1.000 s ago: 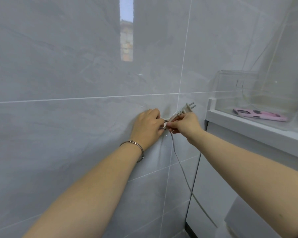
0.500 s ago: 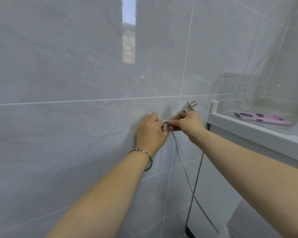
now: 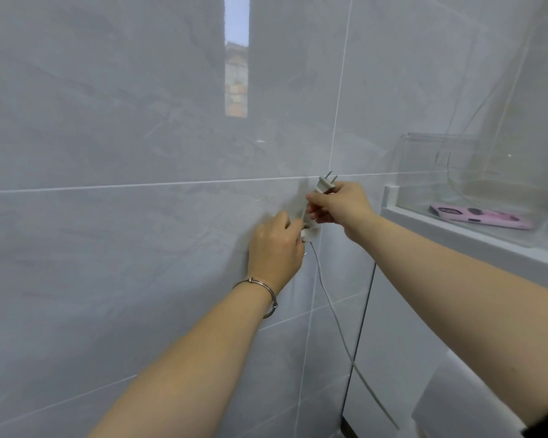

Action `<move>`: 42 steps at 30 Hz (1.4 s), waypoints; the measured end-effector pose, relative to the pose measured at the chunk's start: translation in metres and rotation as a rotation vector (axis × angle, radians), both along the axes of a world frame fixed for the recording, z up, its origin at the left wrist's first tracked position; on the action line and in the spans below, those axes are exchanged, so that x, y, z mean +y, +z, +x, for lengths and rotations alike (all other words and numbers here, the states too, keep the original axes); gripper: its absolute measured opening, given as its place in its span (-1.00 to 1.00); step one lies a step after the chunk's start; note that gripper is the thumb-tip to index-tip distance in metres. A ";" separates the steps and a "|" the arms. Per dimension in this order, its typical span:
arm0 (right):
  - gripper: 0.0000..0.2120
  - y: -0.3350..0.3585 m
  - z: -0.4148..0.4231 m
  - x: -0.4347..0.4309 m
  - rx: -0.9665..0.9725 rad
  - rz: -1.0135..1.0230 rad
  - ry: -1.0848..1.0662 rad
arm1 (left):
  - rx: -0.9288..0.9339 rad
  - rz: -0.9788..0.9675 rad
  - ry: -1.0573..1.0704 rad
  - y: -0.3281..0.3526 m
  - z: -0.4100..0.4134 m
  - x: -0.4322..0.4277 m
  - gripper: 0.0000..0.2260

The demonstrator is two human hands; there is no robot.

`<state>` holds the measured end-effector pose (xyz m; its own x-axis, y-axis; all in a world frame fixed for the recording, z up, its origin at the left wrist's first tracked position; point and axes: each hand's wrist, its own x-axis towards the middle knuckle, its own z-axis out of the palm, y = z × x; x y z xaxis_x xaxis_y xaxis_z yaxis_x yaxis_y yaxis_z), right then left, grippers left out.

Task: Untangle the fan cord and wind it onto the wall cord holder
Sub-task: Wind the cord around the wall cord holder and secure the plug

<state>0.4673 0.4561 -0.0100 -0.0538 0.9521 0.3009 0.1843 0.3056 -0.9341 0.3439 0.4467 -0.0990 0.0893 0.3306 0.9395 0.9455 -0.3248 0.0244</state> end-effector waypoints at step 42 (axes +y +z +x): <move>-0.80 -0.079 -0.029 -0.004 0.309 -0.481 -0.106 | 0.730 0.079 0.109 0.035 -0.068 0.005 -0.62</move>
<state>0.4380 0.4520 -0.0892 0.0707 0.9811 -0.1803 -0.1121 -0.1718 -0.9787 0.2760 0.4512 -0.0637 0.6710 0.3074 0.6747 0.7390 -0.2030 -0.6424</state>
